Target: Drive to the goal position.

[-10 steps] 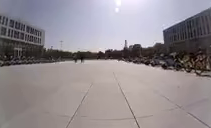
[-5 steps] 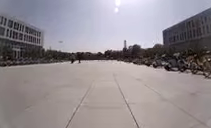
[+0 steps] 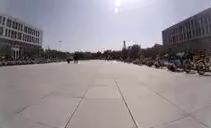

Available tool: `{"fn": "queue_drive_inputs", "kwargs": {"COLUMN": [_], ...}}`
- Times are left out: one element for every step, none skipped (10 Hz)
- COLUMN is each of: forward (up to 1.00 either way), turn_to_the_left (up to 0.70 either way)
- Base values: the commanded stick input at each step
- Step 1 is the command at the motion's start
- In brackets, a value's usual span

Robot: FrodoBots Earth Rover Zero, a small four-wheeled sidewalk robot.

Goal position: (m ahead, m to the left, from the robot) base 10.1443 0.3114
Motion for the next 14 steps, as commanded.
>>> {"fn": "queue_drive_inputs", "kwargs": {"forward": [1.00, 1.00, 1.00, 1.00, 1.00, 1.00, 1.00, 1.00, 1.00, 1.00, 1.00, 1.00, 1.00, 1.00], "turn_to_the_left": [0.00, 0.00, 0.00, 0.00, 0.00, 0.00, 0.00, 0.00, 0.00, 0.00, 0.00, 0.20, 0.40, 0.36]}}
